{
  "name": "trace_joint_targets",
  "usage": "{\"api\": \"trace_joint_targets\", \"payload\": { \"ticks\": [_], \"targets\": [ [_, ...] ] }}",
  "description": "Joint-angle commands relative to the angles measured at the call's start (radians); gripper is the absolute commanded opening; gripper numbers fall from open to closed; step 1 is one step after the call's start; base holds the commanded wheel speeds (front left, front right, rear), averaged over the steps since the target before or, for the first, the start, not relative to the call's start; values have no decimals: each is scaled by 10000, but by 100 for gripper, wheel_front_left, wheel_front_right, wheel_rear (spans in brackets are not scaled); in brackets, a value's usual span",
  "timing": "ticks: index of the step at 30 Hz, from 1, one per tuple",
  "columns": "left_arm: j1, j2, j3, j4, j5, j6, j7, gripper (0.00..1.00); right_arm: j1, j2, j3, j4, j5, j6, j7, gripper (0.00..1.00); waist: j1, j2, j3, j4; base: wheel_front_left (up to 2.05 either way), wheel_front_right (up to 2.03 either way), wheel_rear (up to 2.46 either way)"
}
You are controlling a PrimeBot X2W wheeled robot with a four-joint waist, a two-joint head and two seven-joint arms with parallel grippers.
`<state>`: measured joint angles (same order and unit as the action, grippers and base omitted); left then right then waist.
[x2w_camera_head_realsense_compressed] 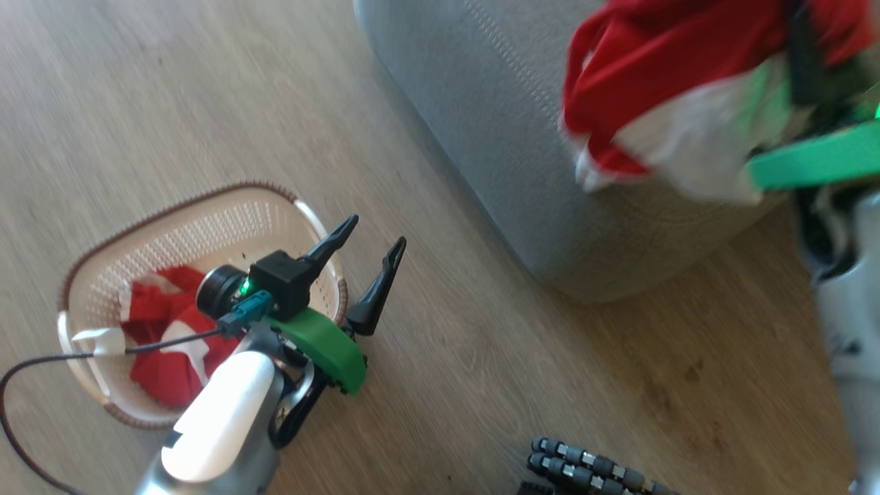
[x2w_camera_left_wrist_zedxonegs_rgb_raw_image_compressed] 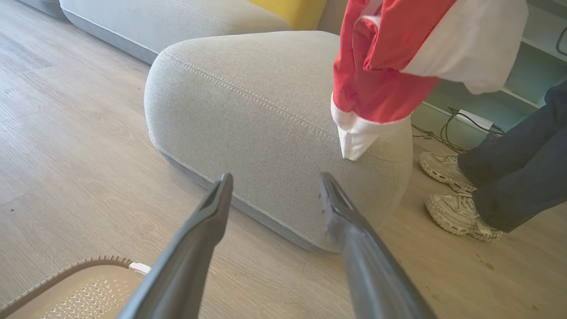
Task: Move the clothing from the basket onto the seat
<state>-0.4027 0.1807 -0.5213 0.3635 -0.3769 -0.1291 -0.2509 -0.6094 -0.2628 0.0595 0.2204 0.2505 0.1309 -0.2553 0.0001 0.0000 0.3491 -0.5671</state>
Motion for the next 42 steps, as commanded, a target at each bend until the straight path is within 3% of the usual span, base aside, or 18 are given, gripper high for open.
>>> {"api": "trace_joint_targets", "payload": {
  "ticks": [1, 16, 25, 31, 37, 42],
  "targets": [
    [-502, 183, 195, -396, 88, -15, -109, 100, -606, -407, -66, -214, -155, -2, -65, 0, -1, 0, 585, 237, 0, 0, 0],
    [-1216, 691, -400, -494, 96, -15, -109, 100, -4372, -2652, -1278, 2359, -927, -2, 198, 0, -1, 0, 2243, 1297, 0, 0, 0],
    [-1408, 991, -648, -605, 148, -15, -109, 100, -6428, -3755, -3290, 4104, -1780, -2, 919, 0, -1, 0, 3144, 2078, 0, 0, 0],
    [-1405, 1222, -651, -737, 146, -15, -109, 100, -6912, -3795, -4936, 5145, -2328, -2, 1166, 0, -1, 0, 3717, 2645, 0, 0, 0],
    [-1313, 1408, -425, -855, 203, -15, -109, 100, -6287, -2950, -6059, 6202, -2707, -2, 876, 0, -1, 0, 4210, 2927, 0, 0, 0],
    [-1215, 1422, -330, -921, 272, -15, -109, 100, -5560, -2427, -6352, 7187, -2817, -2, 561, 0, -1, 0, 4307, 2979, 0, 0, 0]
  ]
}}
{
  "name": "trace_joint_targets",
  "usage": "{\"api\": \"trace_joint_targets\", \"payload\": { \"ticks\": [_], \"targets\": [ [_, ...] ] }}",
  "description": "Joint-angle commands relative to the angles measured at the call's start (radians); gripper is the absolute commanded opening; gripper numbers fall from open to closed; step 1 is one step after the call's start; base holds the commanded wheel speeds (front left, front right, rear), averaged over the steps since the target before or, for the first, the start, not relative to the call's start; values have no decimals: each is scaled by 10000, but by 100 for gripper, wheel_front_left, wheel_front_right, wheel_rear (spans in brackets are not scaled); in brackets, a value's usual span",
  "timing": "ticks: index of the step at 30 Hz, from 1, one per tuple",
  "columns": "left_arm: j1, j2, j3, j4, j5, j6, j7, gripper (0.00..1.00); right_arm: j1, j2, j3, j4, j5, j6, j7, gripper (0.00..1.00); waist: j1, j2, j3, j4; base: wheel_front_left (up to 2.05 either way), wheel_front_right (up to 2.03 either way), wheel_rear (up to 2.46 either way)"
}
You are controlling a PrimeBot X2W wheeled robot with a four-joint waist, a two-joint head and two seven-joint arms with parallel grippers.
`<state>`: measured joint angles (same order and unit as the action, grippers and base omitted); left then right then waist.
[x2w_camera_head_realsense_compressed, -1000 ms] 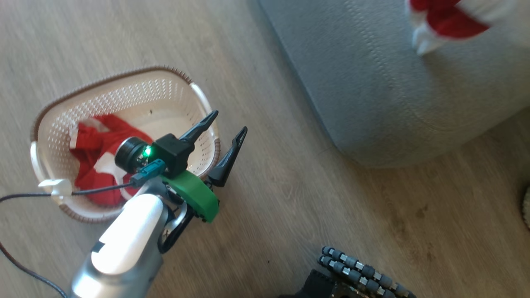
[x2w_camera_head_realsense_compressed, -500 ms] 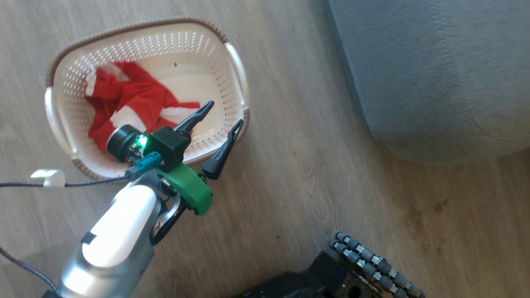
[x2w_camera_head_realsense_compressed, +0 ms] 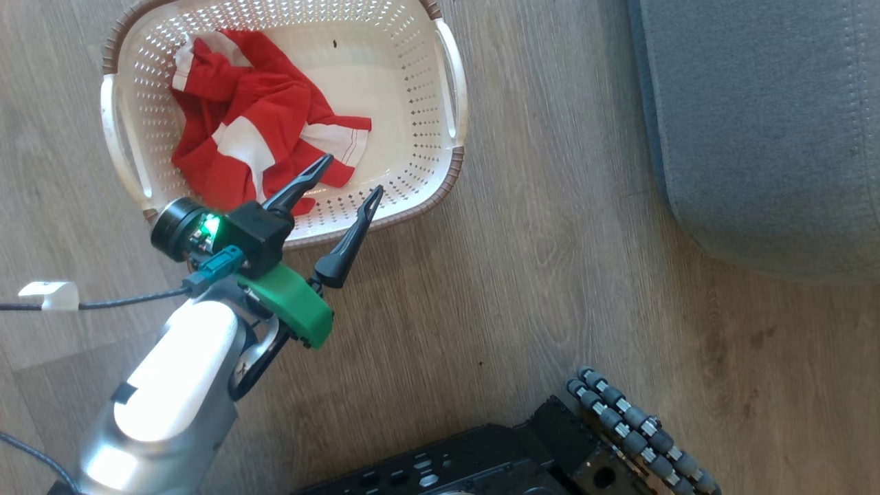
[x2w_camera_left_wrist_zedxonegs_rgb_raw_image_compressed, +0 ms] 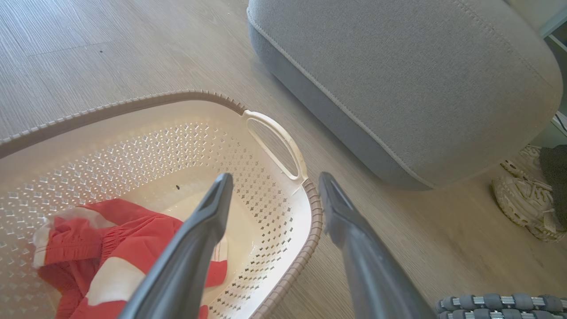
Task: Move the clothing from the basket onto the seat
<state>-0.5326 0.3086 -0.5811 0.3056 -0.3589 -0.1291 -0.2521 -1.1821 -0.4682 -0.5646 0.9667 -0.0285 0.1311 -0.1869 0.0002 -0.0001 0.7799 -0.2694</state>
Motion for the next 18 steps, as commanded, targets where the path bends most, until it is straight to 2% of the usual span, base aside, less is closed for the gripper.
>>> {"api": "trace_joint_targets", "payload": {
  "ticks": [1, 3, 5, 6, 7, 12, 18],
  "targets": [
    [92, 127, 277, -336, 102, -15, -97, 100, 290, -296, -113, -84, 26, -4, -208, 0, -2, 1, -8, -8, 0, 0, 0],
    [104, 83, 297, -317, 100, -15, -97, 100, 550, -194, -2, 280, 116, -4, -381, 2, -2, 1, -60, -42, 0, 0, 0],
    [80, 36, 281, -317, 94, -15, -97, 100, 779, -150, 152, 603, 226, -4, -531, 44, -2, 1, -142, -86, 0, 0, 0],
    [62, 9, 274, -310, 87, -15, -97, 100, 889, -157, 223, 739, 296, -4, -594, 84, -2, 1, -194, -104, 0, 0, 0],
    [39, -15, 263, -302, 80, -15, -97, 100, 1005, -172, 309, 870, 364, -4, -642, 100, -2, 1, -251, -122, 0, 0, 0],
    [-18, -138, 236, -248, 43, -15, -97, 100, 1466, -190, 655, 1188, 752, -4, -735, 100, -2, 1, -535, -178, 0, 0, 0],
    [31, -380, 257, -100, -76, -15, -97, 100, 2686, -169, 1356, 844, 1701, -4, -746, 100, -2, 1, -1112, -129, 0, 0, 0]
  ]
}}
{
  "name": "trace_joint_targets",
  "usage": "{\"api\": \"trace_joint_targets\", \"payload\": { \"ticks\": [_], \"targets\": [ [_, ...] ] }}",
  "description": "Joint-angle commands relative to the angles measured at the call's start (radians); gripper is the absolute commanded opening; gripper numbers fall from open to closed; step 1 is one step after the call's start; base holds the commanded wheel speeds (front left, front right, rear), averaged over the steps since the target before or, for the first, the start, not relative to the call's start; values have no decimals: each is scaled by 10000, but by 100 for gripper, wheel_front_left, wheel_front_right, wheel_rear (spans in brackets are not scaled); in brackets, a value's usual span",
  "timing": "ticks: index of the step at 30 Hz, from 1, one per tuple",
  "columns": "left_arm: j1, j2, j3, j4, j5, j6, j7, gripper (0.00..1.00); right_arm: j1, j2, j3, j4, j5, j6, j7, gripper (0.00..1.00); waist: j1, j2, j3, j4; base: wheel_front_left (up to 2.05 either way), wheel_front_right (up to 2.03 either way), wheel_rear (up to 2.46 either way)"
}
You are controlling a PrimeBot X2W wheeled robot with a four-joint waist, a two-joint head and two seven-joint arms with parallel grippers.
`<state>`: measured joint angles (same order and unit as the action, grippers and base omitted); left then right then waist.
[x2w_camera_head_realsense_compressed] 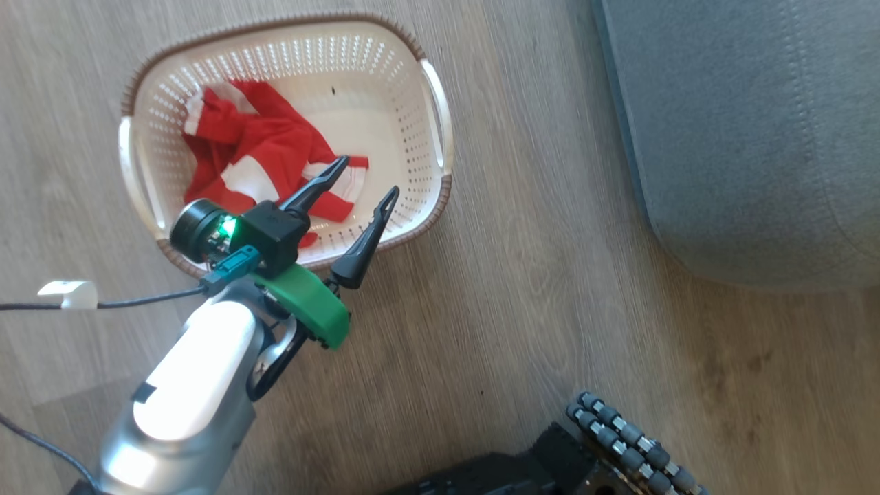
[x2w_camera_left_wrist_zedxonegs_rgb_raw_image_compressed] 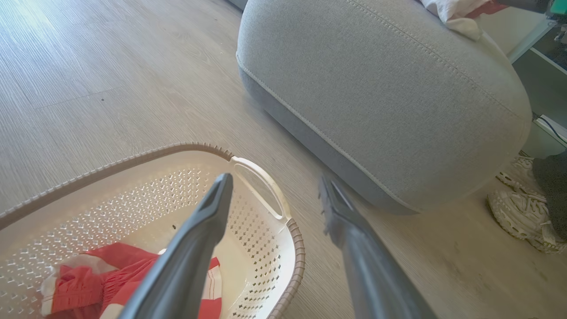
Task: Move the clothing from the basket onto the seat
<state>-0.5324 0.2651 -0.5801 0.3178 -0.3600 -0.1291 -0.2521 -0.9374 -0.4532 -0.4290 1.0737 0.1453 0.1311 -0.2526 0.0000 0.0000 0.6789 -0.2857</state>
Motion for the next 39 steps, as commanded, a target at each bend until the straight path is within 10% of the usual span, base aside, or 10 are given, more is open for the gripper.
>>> {"api": "trace_joint_targets", "payload": {
  "ticks": [1, 39],
  "targets": [
    [55, 5, 284, -204, -86, -15, -97, 100, 479, -283, 120, -307, 133, -4, -88, 100, 0, 0, -230, 60, 0, 0, 0],
    [3063, -1909, 4994, 398, 427, -15, -97, 100, 5999, 2870, 4331, -6782, 1221, -4, -91, 100, 0, 0, -5192, 3158, 0, 0, 0]
  ]
}}
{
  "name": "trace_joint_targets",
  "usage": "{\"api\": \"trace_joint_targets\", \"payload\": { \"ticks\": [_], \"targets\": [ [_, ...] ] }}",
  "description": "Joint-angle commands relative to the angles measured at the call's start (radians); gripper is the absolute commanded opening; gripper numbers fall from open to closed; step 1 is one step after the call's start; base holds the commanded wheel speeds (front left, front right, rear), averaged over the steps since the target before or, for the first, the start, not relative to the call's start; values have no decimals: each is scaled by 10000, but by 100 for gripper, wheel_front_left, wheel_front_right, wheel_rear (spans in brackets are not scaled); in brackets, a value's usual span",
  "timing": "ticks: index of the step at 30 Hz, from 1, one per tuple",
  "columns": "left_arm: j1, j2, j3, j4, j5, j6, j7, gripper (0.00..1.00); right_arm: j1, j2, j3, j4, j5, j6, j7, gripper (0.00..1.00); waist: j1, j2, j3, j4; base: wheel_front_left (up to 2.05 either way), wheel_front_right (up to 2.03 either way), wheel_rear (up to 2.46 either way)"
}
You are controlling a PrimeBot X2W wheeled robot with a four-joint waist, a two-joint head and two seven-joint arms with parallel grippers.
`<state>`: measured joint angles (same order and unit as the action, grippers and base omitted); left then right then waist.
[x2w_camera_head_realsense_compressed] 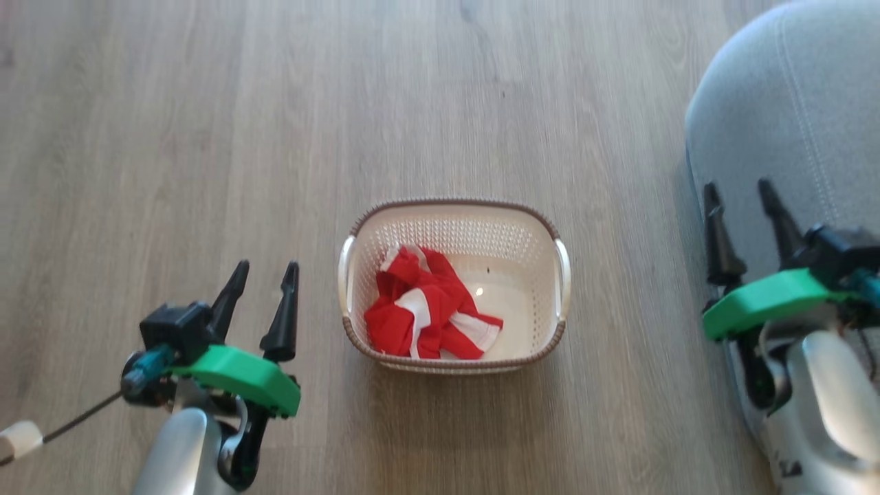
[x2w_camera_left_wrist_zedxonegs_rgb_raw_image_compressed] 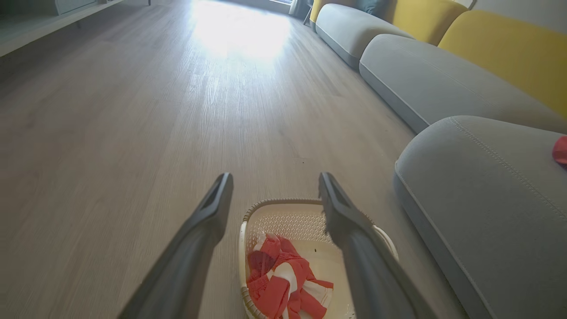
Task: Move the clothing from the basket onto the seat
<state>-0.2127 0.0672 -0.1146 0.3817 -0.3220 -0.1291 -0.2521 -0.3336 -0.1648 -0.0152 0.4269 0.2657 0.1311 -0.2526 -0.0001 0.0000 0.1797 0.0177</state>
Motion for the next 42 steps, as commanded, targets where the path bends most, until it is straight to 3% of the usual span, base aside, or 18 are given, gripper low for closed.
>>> {"api": "trace_joint_targets", "payload": {
  "ticks": [1, 17, 42],
  "targets": [
    [-56, 47, 464, -236, 92, -15, -97, 100, 53, -1, 288, -331, 27, -4, -91, 100, 1, 0, -293, 138, 0, 0, 0],
    [738, -162, 1877, -307, 779, -15, -97, 100, 1326, 681, 958, -606, 83, -4, -91, 100, 1, 0, -1314, -27, 0, 0, 0],
    [1266, -169, 1805, -614, 580, 14, -97, 100, 1688, 977, 694, -786, 7, -4, -91, 100, 1, 0, -1363, -266, 0, 0, 0]
  ]
}}
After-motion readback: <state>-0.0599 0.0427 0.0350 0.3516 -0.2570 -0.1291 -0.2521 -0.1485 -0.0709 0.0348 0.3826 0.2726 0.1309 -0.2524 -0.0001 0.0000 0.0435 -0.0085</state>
